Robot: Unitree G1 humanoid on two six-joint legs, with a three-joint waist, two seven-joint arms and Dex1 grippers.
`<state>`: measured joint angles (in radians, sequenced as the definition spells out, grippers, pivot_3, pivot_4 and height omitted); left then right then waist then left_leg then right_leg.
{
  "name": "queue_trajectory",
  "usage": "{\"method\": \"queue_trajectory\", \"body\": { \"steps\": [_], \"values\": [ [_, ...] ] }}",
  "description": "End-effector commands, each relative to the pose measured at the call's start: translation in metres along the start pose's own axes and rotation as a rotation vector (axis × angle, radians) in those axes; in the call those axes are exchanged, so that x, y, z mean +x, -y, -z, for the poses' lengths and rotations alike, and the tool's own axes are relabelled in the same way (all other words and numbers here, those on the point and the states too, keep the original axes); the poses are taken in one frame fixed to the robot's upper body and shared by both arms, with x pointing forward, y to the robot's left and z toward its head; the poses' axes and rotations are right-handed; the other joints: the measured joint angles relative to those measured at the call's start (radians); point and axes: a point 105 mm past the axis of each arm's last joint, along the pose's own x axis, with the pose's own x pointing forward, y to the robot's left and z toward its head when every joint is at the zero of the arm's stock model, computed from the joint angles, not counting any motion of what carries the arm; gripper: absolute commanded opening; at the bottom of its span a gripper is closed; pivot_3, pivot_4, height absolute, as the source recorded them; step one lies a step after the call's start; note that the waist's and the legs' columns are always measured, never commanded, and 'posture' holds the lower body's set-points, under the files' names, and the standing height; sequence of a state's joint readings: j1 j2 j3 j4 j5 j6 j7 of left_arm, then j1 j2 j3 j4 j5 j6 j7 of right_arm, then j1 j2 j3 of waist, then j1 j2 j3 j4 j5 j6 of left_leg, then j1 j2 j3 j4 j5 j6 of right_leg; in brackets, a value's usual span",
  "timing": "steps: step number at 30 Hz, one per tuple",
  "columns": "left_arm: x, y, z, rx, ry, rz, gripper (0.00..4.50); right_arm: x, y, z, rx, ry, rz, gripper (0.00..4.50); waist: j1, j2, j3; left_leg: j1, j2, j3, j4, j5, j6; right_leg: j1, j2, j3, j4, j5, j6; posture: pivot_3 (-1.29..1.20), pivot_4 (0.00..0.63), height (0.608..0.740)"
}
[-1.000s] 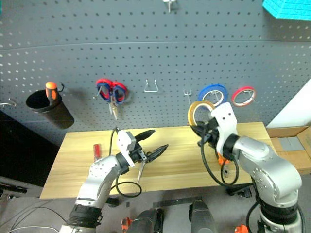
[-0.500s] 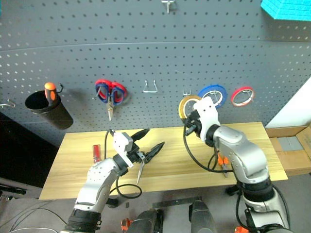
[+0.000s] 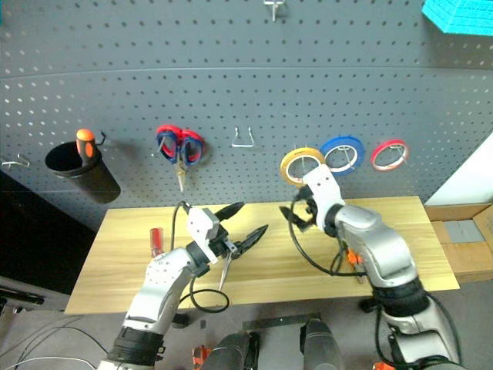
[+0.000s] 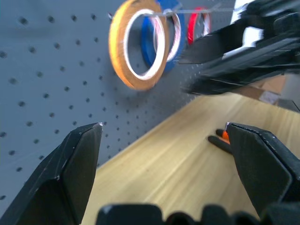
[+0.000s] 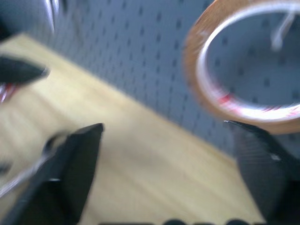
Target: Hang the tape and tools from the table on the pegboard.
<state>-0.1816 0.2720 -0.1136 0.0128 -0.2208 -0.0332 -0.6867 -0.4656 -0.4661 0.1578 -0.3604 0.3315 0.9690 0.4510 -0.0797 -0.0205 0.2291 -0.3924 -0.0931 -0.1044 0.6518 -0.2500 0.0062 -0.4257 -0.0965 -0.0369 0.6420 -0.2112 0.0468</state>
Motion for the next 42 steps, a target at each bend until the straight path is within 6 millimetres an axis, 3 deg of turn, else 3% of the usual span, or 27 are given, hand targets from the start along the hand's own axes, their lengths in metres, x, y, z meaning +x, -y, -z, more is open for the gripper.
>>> {"method": "queue_trajectory", "body": {
  "steps": [1,3,6,9,15,21,25,32,35,40,42],
  "values": [
    [-0.002,0.012,0.017,0.109,-0.067,0.078,4.5,-0.033,-0.006,0.028,0.045,-0.081,-0.063,4.48,0.002,-0.001,0.0,-0.001,0.0,-0.001,0.0,0.0,0.0,0.0,0.0,0.0,0.0,0.0,0.0,-0.22,0.219,0.74],
    [-0.004,0.013,0.025,0.106,-0.086,0.071,4.5,-0.039,0.01,0.042,0.172,-0.081,0.021,4.48,-0.001,-0.001,0.001,-0.001,0.001,-0.001,0.0,-0.001,0.001,0.001,0.0,0.0,-0.001,0.0,0.0,-0.22,0.237,0.74],
    [-0.008,0.02,0.034,0.088,-0.111,0.094,4.5,-0.04,0.059,0.09,0.295,-0.227,0.325,4.48,-0.01,-0.001,0.006,0.001,0.002,0.004,0.001,-0.001,0.001,0.0,-0.004,0.001,0.0,-0.003,0.005,-0.21,0.251,0.74],
    [-0.011,0.027,0.036,0.085,-0.121,0.119,4.5,-0.039,0.076,0.107,0.329,-0.269,0.443,4.48,-0.008,0.002,0.01,0.002,0.003,0.003,0.005,-0.001,0.001,0.003,-0.004,0.002,0.002,-0.003,0.005,-0.2,0.257,0.74],
    [-0.011,0.021,0.026,0.067,-0.099,0.1,4.5,-0.033,0.086,0.135,0.384,-0.367,0.51,4.48,-0.006,0.004,0.012,-0.002,0.002,0.001,0.008,-0.001,0.002,0.001,-0.003,0.001,0.002,-0.002,0.005,-0.18,0.261,0.74],
    [-0.015,0.021,0.024,0.073,-0.108,0.105,4.5,-0.023,0.078,0.148,0.337,-0.411,0.448,4.48,-0.004,0.004,0.013,-0.002,0.002,0.001,0.008,-0.001,0.002,0.001,-0.003,0.0,0.001,-0.003,0.005,-0.17,0.263,0.74],
    [-0.019,0.007,0.022,0.085,-0.123,0.044,4.5,-0.022,0.08,0.166,0.349,-0.471,0.48,4.48,-0.003,0.004,0.013,-0.002,0.002,0.0,0.008,-0.001,0.002,0.001,-0.004,0.0,0.001,-0.003,0.005,-0.15,0.267,0.74],
    [-0.023,0.002,0.016,0.106,-0.128,0.044,4.5,-0.011,0.077,0.18,0.398,-0.512,0.481,4.48,-0.002,0.003,0.014,-0.001,0.002,0.0,0.008,-0.001,0.002,0.002,-0.003,0.0,0.001,-0.003,0.005,-0.12,0.253,0.74],
    [-0.022,0.001,0.014,0.111,-0.124,0.037,4.5,-0.01,0.076,0.181,0.423,-0.533,0.476,3.92,0.001,0.003,0.014,-0.001,0.002,-0.001,0.008,-0.001,0.002,0.002,-0.003,0.0,0.001,-0.003,0.005,-0.12,0.248,0.74],
    [-0.021,0.001,0.01,0.109,-0.111,0.031,4.5,-0.014,0.079,0.176,0.431,-0.56,0.474,2.35,0.005,0.003,0.014,-0.001,0.002,-0.001,0.008,-0.001,0.002,0.002,-0.003,0.0,0.001,-0.003,0.005,-0.11,0.226,0.74],
    [-0.021,-0.003,0.006,0.11,-0.092,0.013,4.5,-0.012,0.079,0.162,0.365,-0.527,0.432,2.35,0.01,0.003,0.014,-0.001,0.002,-0.001,0.008,-0.001,0.002,0.002,-0.003,0.0,0.001,-0.003,0.005,-0.11,0.223,0.74]
  ]
}}
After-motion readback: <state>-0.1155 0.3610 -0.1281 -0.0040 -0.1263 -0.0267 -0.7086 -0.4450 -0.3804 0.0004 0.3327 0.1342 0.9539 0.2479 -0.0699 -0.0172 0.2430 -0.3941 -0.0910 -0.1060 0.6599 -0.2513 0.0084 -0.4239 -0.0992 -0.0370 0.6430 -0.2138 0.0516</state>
